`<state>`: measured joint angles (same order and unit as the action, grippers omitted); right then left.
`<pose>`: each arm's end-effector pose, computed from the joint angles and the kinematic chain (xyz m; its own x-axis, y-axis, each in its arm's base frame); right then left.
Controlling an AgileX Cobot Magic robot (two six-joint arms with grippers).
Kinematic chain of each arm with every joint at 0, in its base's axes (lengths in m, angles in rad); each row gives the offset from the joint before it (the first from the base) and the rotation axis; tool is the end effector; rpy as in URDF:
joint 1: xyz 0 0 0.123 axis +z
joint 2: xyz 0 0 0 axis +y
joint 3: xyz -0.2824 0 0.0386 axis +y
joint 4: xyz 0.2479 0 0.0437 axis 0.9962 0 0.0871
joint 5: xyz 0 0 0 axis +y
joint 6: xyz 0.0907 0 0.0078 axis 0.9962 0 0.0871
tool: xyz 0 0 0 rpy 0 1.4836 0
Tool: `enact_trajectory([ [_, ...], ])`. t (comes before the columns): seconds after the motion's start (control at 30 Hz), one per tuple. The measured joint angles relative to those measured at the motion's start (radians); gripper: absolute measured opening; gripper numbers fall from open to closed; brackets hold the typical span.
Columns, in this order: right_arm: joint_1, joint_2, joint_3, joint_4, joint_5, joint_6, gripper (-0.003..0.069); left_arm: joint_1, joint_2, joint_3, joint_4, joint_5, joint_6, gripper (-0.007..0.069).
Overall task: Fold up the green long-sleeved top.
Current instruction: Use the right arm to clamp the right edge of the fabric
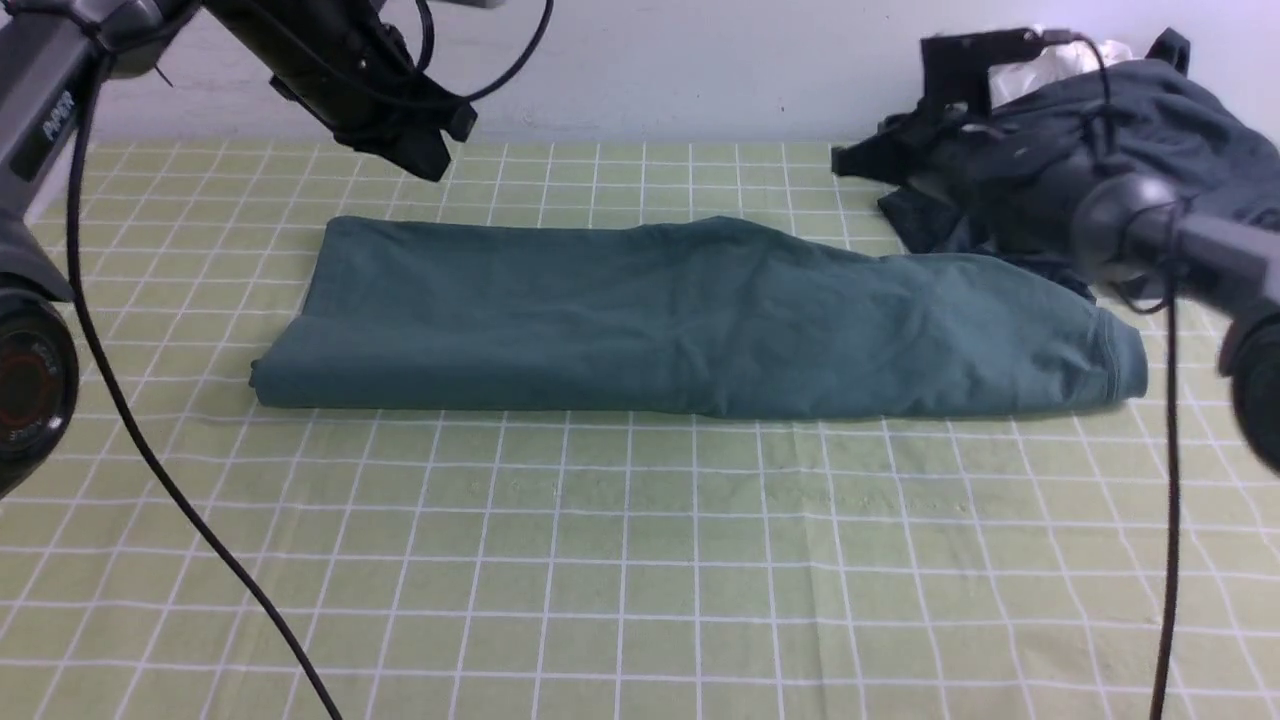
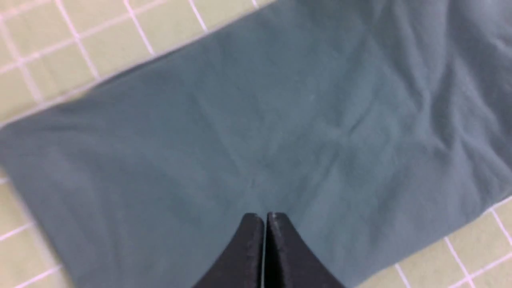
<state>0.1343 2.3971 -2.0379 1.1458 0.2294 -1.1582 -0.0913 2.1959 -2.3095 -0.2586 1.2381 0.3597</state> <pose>0.5567 0.0944 0.2077 -0.3492 -0.0693 -0.9345 -0.3305 0.9423 0.0535 0.4795 -0.0660 0.3253 -0.7628 0.3331 -0.5542 0.4353 0.8983 -0.0593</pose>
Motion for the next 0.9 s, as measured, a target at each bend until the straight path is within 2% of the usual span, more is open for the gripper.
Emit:
enact_trajectory([
  [0.03, -0.005, 0.000, 0.000, -0.004, 0.023, 0.000, 0.0046, 0.000, -0.008, 0.006, 0.000, 0.000, 0.000, -0.0004],
  [0.07, -0.030, -0.059, 0.000, -0.049, 0.182, 0.021, 0.0053, 0.001, -0.059, 0.048, 0.036, 0.000, -0.007, -0.0004],
  [0.13, -0.059, -0.139, -0.001, -0.186, 0.362, 0.131, 0.0057, 0.003, -0.164, 0.146, 0.084, 0.000, -0.012, -0.0004],
  [0.17, -0.068, -0.190, -0.004, -0.302, 0.466, 0.275, 0.0059, 0.003, -0.232, 0.216, 0.112, 0.000, -0.014, -0.0004],
  [0.2, -0.072, -0.219, -0.006, -0.392, 0.529, 0.346, 0.0060, 0.006, -0.279, 0.267, 0.124, 0.000, -0.016, -0.0004],
  [0.23, -0.073, -0.247, -0.010, -0.514, 0.607, 0.469, 0.0062, 0.007, -0.326, 0.321, 0.130, 0.000, -0.021, -0.0004],
  [0.27, -0.073, -0.267, -0.012, -0.664, 0.700, 0.644, 0.0064, 0.007, -0.410, 0.422, 0.135, -0.002, -0.035, -0.0004],
  [0.33, -0.073, -0.270, -0.007, -0.863, 0.861, 0.838, 0.0076, 0.008, -0.516, 0.563, 0.135, -0.020, -0.058, -0.0004],
  [0.43, -0.084, -0.241, 0.056, -1.066, 0.984, 0.985, 0.0121, 0.008, -0.676, 0.798, 0.124, -0.120, -0.085, -0.0004],
  [0.57, -0.109, -0.223, 0.148, -1.131, 0.984, 1.066, 0.0238, 0.008, -0.837, 1.045, 0.133, -0.225, -0.093, -0.0004],
  [0.63, -0.129, -0.223, 0.176, -1.146, 0.936, 1.134, 0.0314, 0.008, -0.907, 1.156, 0.144, -0.255, -0.096, -0.0004],
  [0.77, -0.177, -0.216, 0.189, -1.146, 0.846, 1.236, 0.0415, 0.008, -0.991, 1.308, 0.148, -0.296, -0.100, -0.0004],
  [0.9, -0.207, -0.159, 0.189, -1.137, 0.839, 1.296, 0.0451, 0.008, -1.031, 1.416, 0.148, -0.330, -0.104, -0.0004],
])
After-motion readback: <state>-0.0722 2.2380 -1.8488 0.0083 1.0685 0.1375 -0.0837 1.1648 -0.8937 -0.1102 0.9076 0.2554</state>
